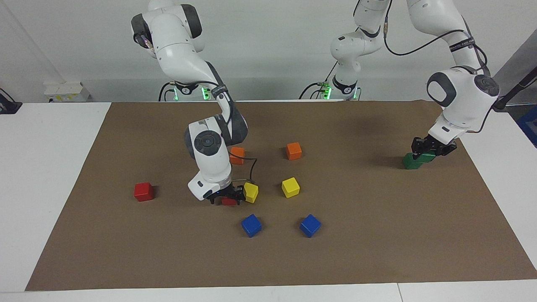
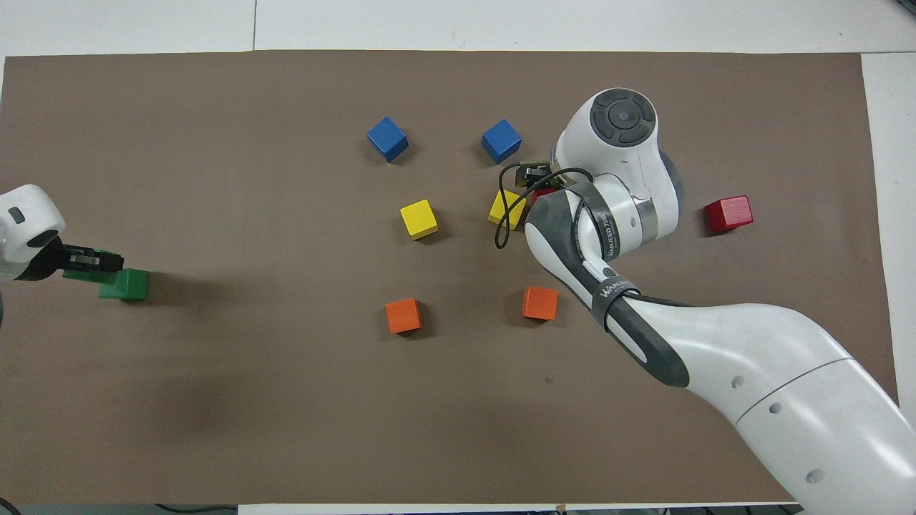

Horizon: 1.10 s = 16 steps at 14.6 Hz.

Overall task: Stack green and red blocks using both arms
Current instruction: 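Stack green with the left gripper while the right gripper carries red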

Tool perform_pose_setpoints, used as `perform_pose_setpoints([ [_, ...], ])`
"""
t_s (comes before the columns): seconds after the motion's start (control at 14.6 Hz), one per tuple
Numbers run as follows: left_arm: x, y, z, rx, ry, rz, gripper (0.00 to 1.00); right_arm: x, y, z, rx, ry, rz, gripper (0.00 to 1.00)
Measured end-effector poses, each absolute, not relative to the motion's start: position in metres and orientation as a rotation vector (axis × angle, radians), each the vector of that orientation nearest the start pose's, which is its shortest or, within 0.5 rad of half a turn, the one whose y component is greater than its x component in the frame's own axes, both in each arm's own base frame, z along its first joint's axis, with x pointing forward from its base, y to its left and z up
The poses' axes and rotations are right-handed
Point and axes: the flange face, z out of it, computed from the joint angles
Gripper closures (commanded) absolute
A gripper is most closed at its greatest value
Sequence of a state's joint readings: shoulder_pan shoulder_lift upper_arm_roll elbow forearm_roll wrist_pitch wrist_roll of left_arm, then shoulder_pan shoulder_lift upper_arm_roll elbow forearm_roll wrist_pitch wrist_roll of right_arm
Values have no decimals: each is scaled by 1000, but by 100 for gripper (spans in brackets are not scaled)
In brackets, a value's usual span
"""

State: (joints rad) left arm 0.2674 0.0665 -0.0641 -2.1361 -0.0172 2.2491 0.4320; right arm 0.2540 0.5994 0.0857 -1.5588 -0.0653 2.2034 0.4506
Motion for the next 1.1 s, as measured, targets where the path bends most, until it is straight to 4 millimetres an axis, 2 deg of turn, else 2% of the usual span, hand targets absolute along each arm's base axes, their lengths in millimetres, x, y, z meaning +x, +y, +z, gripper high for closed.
perform_pose_setpoints([
  [0.07, 539, 111, 376, -3119, 340, -98, 100, 668, 224, 302, -3124, 139, -73, 5],
  [0.27, 525, 109, 364, -3111, 334, -125, 100, 668, 225, 301, -3124, 139, -72, 41],
  [0.41, 521, 113, 363, -3112, 321, -125, 100, 667, 226, 301, -3124, 136, -68, 59],
  [0.48, 520, 116, 362, -3112, 313, -125, 100, 666, 228, 301, -3123, 133, -67, 76],
  [0.55, 519, 117, 362, -3111, 308, -129, 100, 665, 229, 301, -3123, 130, -64, 100],
  [0.82, 515, 117, 354, -3116, 292, -143, 100, 666, 223, 307, -3141, 144, -7, 100],
  [0.96, 513, 117, 351, -3118, 286, -147, 100, 674, 205, 334, -3159, 116, 35, 100],
  [1.03, 513, 118, 351, -3118, 284, -149, 100, 680, 188, 355, -3165, 80, 43, 100],
  [1.1, 513, 118, 351, -3119, 282, -149, 100, 685, 161, 381, -3166, 33, 39, 100],
])
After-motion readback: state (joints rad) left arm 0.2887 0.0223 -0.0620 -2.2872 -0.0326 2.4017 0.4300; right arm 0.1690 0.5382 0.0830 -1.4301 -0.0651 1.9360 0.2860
